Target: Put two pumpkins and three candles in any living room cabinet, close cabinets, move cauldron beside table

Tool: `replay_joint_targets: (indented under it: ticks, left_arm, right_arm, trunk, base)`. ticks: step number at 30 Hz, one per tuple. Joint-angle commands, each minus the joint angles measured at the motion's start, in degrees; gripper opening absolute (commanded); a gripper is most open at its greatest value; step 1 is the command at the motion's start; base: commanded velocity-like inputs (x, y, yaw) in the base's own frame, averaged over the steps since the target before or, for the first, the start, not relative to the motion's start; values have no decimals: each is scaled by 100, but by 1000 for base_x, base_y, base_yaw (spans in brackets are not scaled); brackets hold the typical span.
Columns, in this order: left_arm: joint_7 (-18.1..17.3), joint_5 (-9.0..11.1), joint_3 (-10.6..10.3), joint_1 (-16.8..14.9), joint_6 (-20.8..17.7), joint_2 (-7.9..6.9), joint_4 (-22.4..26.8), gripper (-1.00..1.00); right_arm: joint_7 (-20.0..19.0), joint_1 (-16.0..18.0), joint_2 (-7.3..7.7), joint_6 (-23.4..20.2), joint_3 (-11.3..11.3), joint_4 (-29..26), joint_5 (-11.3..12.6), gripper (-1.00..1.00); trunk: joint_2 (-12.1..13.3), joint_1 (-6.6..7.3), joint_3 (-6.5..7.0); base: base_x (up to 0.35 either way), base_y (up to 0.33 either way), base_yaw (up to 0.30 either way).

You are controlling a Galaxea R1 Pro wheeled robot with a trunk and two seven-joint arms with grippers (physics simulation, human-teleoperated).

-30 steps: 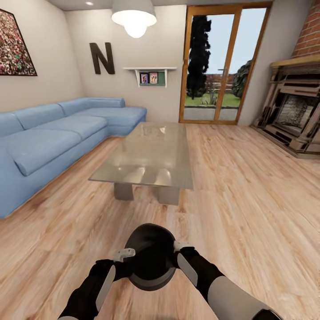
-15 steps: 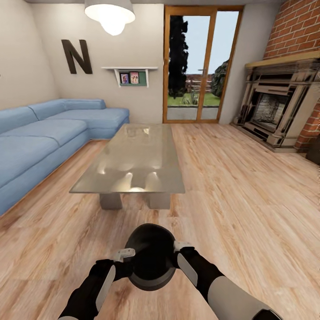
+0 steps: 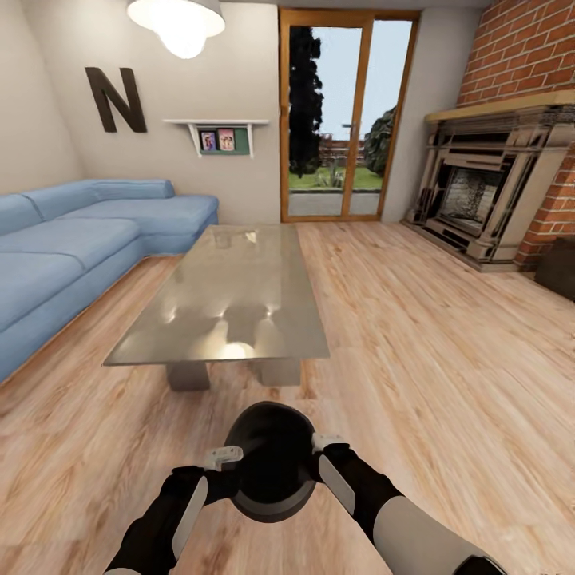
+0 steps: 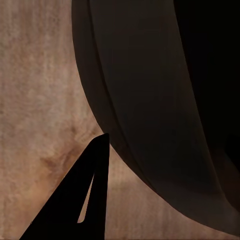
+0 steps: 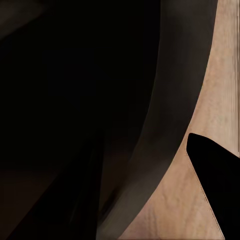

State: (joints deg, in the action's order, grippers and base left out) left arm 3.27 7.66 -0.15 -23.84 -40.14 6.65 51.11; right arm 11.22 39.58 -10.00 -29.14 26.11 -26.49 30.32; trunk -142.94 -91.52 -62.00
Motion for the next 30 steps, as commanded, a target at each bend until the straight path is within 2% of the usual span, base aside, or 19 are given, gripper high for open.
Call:
replay_joint_targets:
  ticks: [1,13,25,30]
  left_arm:
    - [-28,201,23,2,6,-15,-4,-100]
    - [-28,201,23,2,6,-15,-4,-100]
    - [-28,201,23,2,8,-21,48,-100]
    - [-29,201,23,2,7,-20,56,-100]
  right_arm:
    - [-15,6,0,225,30,-15,15,-100]
    - [-15,6,0,225,32,-15,16,-100]
    - [-15,6,0,225,32,-15,16,-100]
    - [-15,6,0,240,32,-15,17,-100]
  trunk:
    - [-1,1,1]
    - [-1,1,1]
    - [-1,1,1]
    - [-36,-26,-107]
  base:
    - [166,12,-96]
    - [244,2,-46]
    - [16,0,-15]
    - [0,0,0]
